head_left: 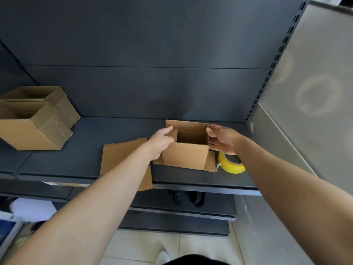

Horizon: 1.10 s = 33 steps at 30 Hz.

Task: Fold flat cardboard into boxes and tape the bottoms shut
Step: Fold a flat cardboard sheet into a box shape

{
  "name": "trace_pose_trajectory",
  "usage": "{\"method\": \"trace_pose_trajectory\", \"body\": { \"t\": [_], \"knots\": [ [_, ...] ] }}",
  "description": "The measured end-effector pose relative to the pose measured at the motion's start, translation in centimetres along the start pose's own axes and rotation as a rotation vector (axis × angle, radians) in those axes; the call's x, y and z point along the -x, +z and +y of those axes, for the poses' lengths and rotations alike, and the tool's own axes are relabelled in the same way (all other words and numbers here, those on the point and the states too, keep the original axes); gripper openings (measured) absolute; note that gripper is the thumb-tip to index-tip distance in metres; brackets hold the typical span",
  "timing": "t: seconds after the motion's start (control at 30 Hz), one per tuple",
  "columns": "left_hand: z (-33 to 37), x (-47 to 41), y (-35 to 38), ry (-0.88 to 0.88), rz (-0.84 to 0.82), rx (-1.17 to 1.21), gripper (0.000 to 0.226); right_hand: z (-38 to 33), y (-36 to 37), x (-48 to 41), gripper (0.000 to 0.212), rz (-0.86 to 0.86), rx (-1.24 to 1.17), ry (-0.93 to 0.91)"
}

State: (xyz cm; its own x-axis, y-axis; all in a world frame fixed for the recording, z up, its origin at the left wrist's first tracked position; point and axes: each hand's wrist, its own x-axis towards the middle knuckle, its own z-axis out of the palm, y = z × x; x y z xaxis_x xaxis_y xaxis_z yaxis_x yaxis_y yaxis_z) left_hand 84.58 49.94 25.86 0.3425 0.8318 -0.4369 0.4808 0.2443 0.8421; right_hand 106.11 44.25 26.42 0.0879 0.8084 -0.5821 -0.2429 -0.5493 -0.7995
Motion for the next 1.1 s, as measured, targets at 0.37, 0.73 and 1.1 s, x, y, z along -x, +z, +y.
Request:
{"method": "trace_pose_trajectory", "body": {
  "t": [0.37, 0.73, 1.1],
  "knots": [
    [-0.5, -0.4, -0.4, 0.092, -0.016, -0.117, 0.059, 0.7, 1.9, -1.4, 0.037, 0.230, 0.238, 0.078],
    [-0.9, -1.0, -1.6, 0.058, -0.207, 0.074, 0.079, 1.4, 1.3, -1.3, 0.037, 0.198, 0.036, -0.037],
    [-2.1, -1.6, 0.4, 0.166, 0.097, 0.090, 0.059, 0.6, 2.0, -1.8, 0.057, 0.233, -0.187, 0.074]
  ]
}}
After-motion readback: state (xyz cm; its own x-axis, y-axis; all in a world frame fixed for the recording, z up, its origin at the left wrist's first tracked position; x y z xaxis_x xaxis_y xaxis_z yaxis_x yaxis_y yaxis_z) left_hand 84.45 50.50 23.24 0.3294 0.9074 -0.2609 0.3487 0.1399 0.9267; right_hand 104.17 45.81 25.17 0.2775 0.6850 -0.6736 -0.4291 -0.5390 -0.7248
